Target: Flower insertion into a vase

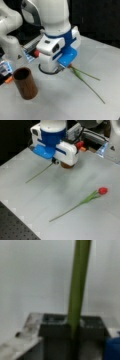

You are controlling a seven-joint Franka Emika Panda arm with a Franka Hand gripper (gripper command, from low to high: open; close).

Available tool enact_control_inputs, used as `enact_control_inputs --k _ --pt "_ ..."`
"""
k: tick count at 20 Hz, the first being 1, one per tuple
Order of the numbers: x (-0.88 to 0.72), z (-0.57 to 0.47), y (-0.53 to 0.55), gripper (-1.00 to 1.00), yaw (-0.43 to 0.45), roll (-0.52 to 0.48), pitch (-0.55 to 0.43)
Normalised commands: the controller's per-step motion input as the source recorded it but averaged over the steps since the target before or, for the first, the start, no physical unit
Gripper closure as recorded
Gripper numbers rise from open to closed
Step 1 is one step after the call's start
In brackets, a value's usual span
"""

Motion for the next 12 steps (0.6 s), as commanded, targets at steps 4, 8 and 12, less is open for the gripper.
enact_control_inputs --k 4,8,12 --pt "-0.95 -0.13 -0.32 1.0 0.099 -0.075 -0.165" --pt "-0.86 -0.16 -0.27 1.0 0.139 -0.119 -0.181" --pt "-0.72 -0.15 -0.27 1.0 0.176 -0.158 -0.149"
